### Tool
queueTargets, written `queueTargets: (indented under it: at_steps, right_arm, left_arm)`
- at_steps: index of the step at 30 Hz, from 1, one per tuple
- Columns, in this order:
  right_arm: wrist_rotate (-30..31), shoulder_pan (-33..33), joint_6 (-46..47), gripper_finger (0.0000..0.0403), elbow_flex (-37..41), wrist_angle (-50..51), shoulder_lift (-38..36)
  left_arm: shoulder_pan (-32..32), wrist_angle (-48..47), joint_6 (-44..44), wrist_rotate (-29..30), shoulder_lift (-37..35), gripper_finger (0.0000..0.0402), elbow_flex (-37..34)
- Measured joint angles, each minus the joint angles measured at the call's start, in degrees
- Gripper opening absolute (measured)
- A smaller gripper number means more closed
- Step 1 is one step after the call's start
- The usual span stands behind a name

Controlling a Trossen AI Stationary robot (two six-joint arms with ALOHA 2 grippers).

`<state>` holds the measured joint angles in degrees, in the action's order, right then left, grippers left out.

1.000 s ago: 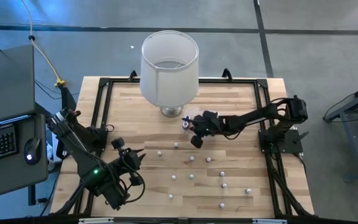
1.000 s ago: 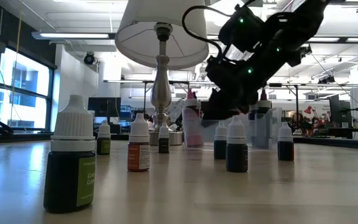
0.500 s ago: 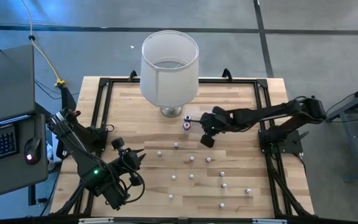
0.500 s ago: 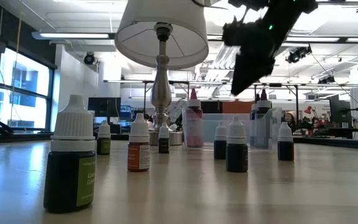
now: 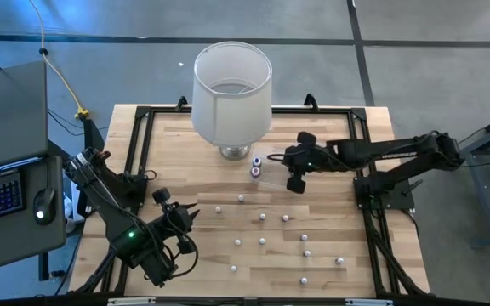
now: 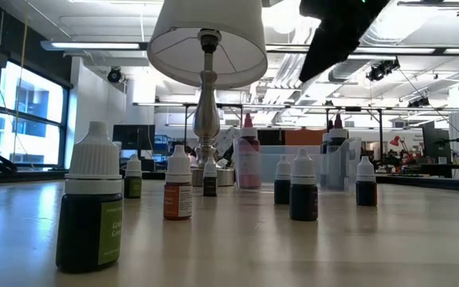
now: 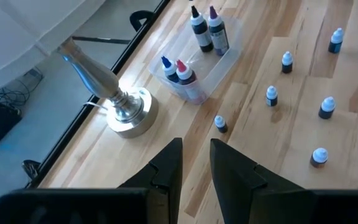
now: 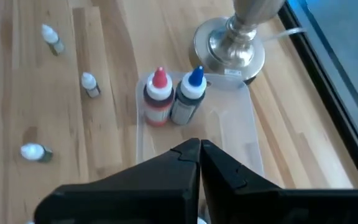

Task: Pick & Place food coloring
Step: Adjust the large black food coloring bottle on the transparent bin

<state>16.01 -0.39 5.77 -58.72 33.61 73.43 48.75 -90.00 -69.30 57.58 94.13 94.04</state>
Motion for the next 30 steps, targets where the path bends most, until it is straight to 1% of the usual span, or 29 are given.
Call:
queueTargets:
  at_steps: [3, 6, 10, 13, 17, 19, 22, 27, 30]
  right_arm:
    - [0.10, -1.08, 1.51, 0.0020, 0.00, 4.31, 0.53]
    - [1.26, -2.18, 1.60, 0.0046, 0.00, 8.24, 1.65]
    - [2.93, -3.78, 1.69, 0.0090, 0.02, 8.56, 2.78]
    - [2.11, -5.14, 1.69, 0.0120, 0.02, 8.65, 3.13]
    - [1.38, -7.14, 1.72, 0.0151, 0.02, 9.39, 3.13]
    - [-1.21, -8.38, 2.12, 0.0161, 0.10, 10.08, 3.13]
    - [-4.53, -10.17, 4.35, 0.0169, 2.15, 8.53, 3.08]
    - [-4.18, -12.64, 5.76, 0.0171, 5.86, 5.89, 3.13]
    - [-5.72, -13.63, 5.57, 0.0171, 7.22, 3.96, 3.13]
  left_arm:
    - [0.00, -0.01, -0.02, -0.09, 0.00, 0.0078, 0.00]
    - [0.00, 0.03, -0.02, -0.20, 0.00, 0.0078, 0.00]
    - [0.00, 0.07, -0.50, 0.02, 0.00, 0.0078, 0.00]
    - [0.00, 0.08, -1.39, 0.02, 0.00, 0.0078, 0.00]
    - [0.00, 0.40, -1.83, 0.02, 0.00, 0.0078, 0.00]
    - [0.00, 0.38, -1.86, 0.02, 0.00, 0.0078, 0.00]
    - [0.00, 0.38, -1.86, 0.02, 0.00, 0.0078, 0.00]
    - [0.00, 0.36, -1.84, 0.02, 0.00, 0.0078, 0.00]
    - [0.00, 0.36, -1.81, 0.04, 0.00, 0.0078, 0.00]
